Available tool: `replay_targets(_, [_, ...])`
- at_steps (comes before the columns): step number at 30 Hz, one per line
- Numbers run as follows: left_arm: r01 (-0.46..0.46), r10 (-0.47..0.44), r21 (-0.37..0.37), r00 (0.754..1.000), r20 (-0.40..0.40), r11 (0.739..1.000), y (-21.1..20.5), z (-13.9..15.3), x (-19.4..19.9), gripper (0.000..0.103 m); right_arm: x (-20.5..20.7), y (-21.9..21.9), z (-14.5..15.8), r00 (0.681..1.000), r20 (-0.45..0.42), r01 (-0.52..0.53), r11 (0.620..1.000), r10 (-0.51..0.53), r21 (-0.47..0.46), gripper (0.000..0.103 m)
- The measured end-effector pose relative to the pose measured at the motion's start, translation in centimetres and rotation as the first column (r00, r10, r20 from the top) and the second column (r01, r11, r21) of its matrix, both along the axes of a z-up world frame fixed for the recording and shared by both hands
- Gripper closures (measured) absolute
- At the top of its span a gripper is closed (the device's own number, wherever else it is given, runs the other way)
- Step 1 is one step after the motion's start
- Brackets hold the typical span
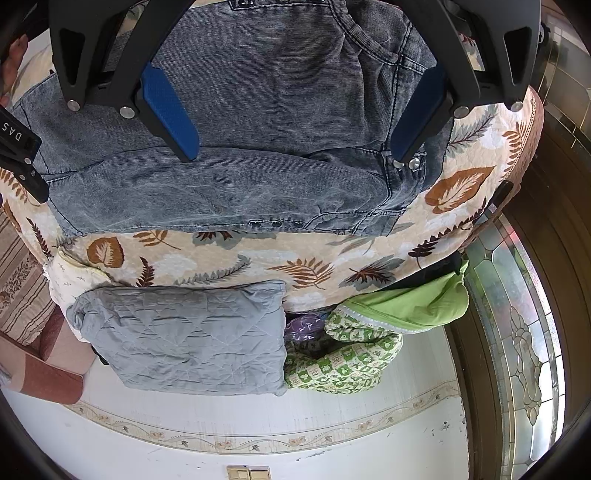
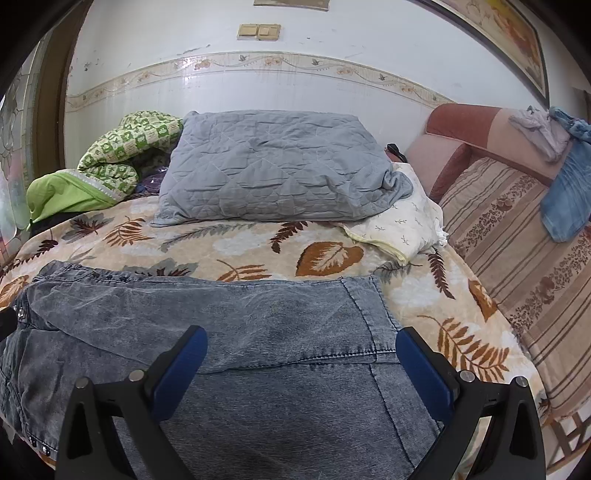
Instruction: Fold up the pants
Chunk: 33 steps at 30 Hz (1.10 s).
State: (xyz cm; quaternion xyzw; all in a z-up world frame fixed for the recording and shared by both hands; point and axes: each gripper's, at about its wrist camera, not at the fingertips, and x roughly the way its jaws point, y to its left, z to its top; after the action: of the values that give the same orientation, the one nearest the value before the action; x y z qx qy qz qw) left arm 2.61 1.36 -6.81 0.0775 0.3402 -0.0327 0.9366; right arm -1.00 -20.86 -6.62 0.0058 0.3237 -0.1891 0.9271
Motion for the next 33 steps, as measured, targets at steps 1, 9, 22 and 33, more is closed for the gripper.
replay_targets(1, [0.001, -0.001, 0.0, 1.0, 0.0, 1.0, 0.0, 0.0, 0.0, 0.0, 0.0, 0.0, 0.0, 1.0, 0.001, 0.001, 1.0, -0.001, 0.0, 0.0])
replay_targets(9, [-0.002, 0.002, -0.003, 1.0, 0.0, 1.0, -0.2, 0.0, 0.0, 0.0, 0.0, 0.0, 0.0, 1.0, 0.0, 0.001, 1.0, -0.001, -0.003, 0.0])
replay_targets(22, [0.047, -0.046, 0.014, 0.997, -0.066, 0.999, 1.2, -1.3, 2.0, 0.0, 0.2, -1.3, 0.0, 1.0, -0.008, 0.013, 1.0, -0.013, -0.017, 0.0])
replay_targets(33, [-0.025, 0.051, 0.128, 0.976, -0.21, 0.991, 10.7, -1.6, 14.4, 0.0, 4.8, -15.7, -0.8, 0.979, -0.13, 0.168, 0.981, -0.155, 0.095, 0.0])
